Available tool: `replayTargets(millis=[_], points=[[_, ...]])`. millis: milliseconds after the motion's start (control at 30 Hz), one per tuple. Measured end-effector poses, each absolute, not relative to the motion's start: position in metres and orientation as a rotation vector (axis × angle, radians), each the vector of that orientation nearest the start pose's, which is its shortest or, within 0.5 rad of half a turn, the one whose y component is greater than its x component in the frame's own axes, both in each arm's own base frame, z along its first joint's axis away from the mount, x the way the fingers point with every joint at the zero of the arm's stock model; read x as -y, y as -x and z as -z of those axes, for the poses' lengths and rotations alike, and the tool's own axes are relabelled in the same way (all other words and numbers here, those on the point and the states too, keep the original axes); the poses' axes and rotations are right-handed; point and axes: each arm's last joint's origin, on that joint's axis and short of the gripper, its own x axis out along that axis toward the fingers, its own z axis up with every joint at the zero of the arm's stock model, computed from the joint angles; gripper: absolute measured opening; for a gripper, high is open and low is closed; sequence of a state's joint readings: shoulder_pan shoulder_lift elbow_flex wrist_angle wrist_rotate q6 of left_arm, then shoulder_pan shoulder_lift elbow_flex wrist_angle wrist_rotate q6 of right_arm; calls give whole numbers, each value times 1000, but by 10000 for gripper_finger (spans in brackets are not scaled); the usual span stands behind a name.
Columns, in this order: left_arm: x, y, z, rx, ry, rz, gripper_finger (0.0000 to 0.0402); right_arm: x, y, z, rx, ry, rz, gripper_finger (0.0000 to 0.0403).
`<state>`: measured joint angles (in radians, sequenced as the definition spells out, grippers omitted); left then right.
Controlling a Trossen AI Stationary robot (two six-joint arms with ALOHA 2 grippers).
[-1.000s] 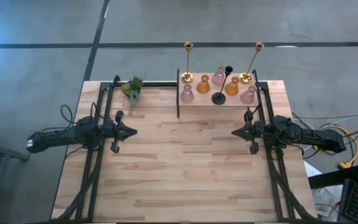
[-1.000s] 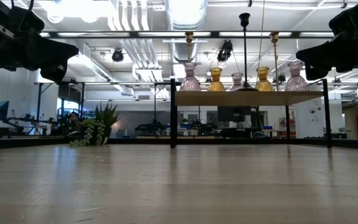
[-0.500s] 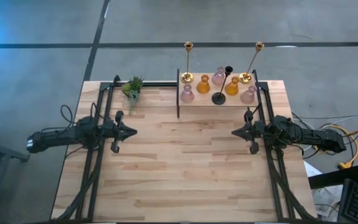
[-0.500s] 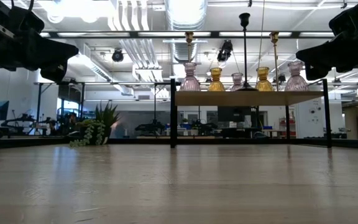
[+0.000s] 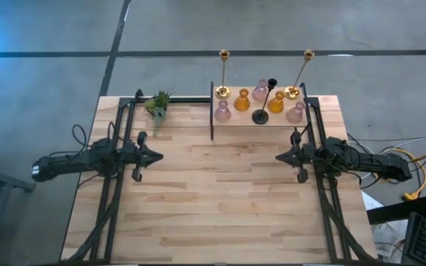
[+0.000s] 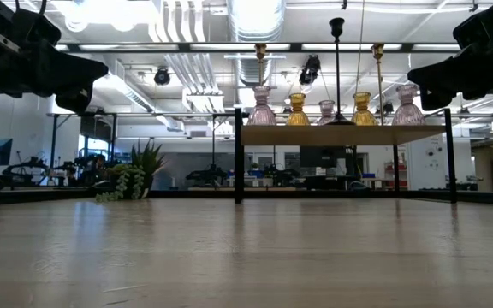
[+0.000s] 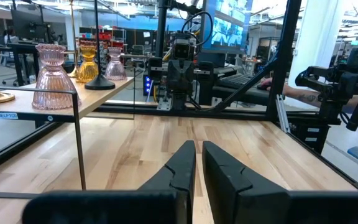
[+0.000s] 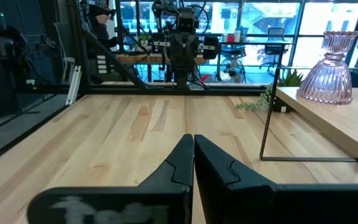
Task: Pick & Place candle stick holders
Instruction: Return to Home Position
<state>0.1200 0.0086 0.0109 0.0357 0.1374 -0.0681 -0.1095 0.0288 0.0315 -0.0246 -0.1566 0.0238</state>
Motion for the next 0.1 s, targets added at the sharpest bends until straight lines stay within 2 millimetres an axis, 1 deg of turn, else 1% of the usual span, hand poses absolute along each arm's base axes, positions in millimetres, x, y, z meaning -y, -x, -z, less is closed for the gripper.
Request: replayTargets(millis=[100], points=[[-8, -97, -170, 37, 63, 19, 35, 6, -97, -170, -22, -26, -47, 8]])
